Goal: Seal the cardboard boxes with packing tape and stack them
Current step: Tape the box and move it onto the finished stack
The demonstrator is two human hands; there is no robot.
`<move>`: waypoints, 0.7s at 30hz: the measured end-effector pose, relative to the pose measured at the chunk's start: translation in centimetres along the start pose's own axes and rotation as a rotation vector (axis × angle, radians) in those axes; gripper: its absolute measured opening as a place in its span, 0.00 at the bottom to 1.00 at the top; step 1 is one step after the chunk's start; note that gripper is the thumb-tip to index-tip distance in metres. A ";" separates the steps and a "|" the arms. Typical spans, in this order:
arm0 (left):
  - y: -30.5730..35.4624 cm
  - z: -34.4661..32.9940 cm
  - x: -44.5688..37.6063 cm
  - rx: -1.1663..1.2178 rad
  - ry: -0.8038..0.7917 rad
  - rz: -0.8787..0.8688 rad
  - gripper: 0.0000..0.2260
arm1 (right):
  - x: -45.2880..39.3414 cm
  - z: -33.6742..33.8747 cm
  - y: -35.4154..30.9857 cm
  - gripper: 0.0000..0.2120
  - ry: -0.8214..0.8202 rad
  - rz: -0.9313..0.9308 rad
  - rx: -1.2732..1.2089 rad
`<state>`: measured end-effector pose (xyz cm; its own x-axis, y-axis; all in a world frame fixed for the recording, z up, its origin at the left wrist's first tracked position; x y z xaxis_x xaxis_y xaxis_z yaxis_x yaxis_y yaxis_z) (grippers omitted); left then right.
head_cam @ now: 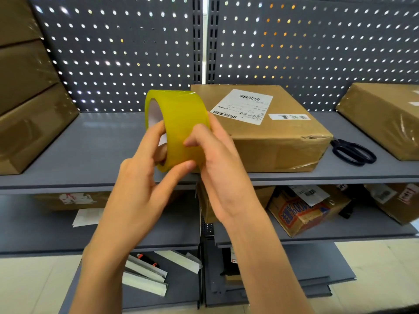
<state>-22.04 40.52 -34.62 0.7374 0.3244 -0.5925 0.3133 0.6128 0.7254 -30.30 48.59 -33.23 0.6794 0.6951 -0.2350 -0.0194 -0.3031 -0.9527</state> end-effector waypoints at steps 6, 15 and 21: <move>0.0 0.1 0.0 -0.043 0.028 0.002 0.23 | 0.2 0.1 0.1 0.10 -0.074 0.078 0.147; -0.3 0.5 0.1 -0.054 0.014 0.021 0.24 | 0.0 0.1 0.7 0.20 -0.067 0.048 0.266; -0.7 1.1 -0.3 0.041 -0.132 0.001 0.29 | -0.2 0.7 0.3 0.21 -0.061 0.076 0.177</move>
<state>-21.81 39.24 -34.54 0.8094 0.2253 -0.5424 0.3346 0.5821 0.7411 -31.01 48.81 -33.62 0.6251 0.7145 -0.3141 -0.2015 -0.2410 -0.9494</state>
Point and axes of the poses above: each hand's wrist, its own x-axis away from the middle knuckle, its own z-axis out of the back of the hand, y = z × x, the point moved 2 cm from there along -x, towards the middle knuckle, and after that the axes turned 6 degrees about x, right-handed, at the moved point
